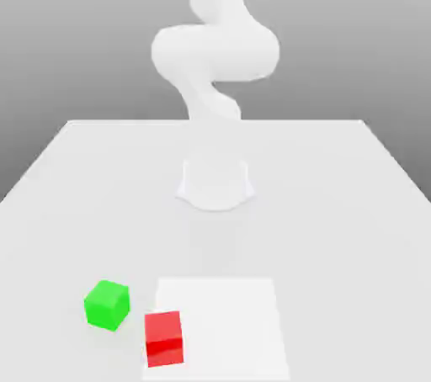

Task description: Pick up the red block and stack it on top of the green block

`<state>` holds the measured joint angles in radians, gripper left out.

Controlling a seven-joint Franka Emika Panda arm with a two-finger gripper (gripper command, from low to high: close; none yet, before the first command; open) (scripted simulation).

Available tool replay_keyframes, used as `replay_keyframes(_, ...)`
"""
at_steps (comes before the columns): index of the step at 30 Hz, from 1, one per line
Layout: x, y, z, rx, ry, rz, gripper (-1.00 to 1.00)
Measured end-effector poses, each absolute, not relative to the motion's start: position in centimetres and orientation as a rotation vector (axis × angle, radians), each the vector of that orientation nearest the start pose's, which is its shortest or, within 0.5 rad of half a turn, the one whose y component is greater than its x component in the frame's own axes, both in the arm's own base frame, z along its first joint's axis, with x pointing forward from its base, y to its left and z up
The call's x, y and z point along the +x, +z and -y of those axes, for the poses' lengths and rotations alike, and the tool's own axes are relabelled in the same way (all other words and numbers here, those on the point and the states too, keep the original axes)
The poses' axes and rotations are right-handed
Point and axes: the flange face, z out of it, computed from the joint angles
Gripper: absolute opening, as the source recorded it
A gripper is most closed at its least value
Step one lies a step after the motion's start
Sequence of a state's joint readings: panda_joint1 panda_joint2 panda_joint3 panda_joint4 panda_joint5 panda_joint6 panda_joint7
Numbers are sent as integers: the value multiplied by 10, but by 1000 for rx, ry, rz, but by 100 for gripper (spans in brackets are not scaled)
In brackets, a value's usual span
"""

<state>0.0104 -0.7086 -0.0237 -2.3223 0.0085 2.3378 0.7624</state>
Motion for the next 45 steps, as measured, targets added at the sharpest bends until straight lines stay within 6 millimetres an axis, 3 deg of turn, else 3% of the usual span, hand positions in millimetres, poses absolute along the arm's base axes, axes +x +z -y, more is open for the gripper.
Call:
replay_keyframes(6, 446, 561, 25, -2641, -712, -1015, 0)
replay_keyframes(12, 479, 443, 40, -2767, -485, -1003, 0)
replay_keyframes(17, 483, 344, 53, -2863, -290, -991, 0)
replay_keyframes(23, 460, 231, 70, -2970, -49, -970, 0)
replay_keyframes(28, 455, 164, 73, -2991, -3, -961, 0)
replay_keyframes(29, 454, 152, 73, -2991, -1, -961, -100)
replay_keyframes(36, 454, 149, 73, -2992, 1, -961, -100)
replay_keyframes(41, 453, 201, 73, -2989, 1, -966, -100)
replay_keyframes(45, 438, 218, 96, -2886, 7, -1217, -100)
